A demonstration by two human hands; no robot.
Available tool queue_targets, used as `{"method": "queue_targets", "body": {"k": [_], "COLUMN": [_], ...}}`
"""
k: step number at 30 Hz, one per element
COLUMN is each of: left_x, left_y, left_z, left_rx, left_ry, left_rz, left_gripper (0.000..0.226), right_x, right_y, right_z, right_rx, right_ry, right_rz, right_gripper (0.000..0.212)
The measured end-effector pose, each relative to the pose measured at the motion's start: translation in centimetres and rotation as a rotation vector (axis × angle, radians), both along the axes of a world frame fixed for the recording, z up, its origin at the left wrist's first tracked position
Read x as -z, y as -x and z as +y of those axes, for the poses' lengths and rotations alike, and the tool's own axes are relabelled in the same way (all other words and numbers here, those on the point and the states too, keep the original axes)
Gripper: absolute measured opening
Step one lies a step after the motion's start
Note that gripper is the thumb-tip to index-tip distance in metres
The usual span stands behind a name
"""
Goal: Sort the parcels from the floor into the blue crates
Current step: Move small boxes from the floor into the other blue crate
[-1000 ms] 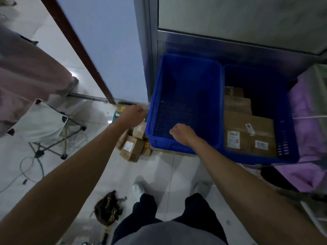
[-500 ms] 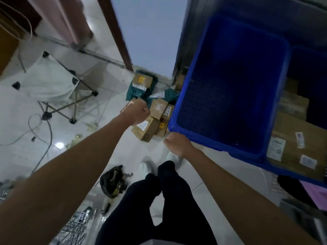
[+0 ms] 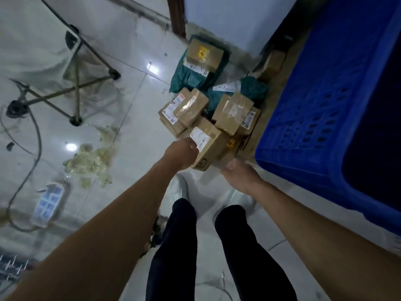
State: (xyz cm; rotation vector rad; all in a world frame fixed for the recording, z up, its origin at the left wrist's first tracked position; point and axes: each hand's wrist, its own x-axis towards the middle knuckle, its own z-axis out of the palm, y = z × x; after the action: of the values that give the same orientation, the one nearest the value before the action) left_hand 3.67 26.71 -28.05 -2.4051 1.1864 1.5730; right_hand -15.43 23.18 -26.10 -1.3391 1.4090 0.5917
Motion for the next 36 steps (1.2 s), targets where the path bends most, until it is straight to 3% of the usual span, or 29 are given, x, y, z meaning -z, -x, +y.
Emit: {"method": "queue_targets", "body": {"k": [3, 6, 9, 15, 19, 26, 32, 36], "left_x": [6.4, 12.2, 17.0, 25.3, 23.8, 21.4, 17.2, 13.6], "left_y": [-1.9, -3.5, -4.4, -4.6, -4.2, -3.4, -2.4, -2.2], "left_z": [1.7, 2.9, 2.8, 0.9, -0.5, 0.2, 0.3, 0.8], "left_rx": [-0.071, -0.069, -0.037, -0.114, -0.191, -0.283, -0.269, -0.253], "left_ry": [-0.041, -0.074, -0.101, -0.058, -0.063, -0.149, -0.166, -0.208], "left_rz": [0.03, 0.027, 0.042, 0.144, 0.182, 0.246, 0.277, 0.25], "left_gripper": [0.038, 0.044, 0.054, 0.063, 0.079, 0.061, 0.055, 0.056], "right_x": [6.5, 12.8, 17.3, 23.2, 24.8, 23.5, 18.7, 14.8], "right_y": [-1.8, -3.0, -3.8, -3.7, -3.6, -3.5, -3.2, -2.4], "right_z": [-0.1, -0.3, -0.5, -0.7, -0.8, -1.1, -0.9, -0.2], "right_rx": [0.096, 0.263, 0.445, 0.712, 0.765, 0.826, 0.818, 0.807], "right_ry": [0.013, 0.023, 0.07, 0.047, 0.042, 0.066, 0.096, 0.063], "right_rz": [0.029, 0.022, 0.038, 0.058, -0.007, -0.025, 0.015, 0.054], "right_gripper": [0.041, 0.084, 0.108, 0.098, 0.095, 0.101, 0.116, 0.107]}}
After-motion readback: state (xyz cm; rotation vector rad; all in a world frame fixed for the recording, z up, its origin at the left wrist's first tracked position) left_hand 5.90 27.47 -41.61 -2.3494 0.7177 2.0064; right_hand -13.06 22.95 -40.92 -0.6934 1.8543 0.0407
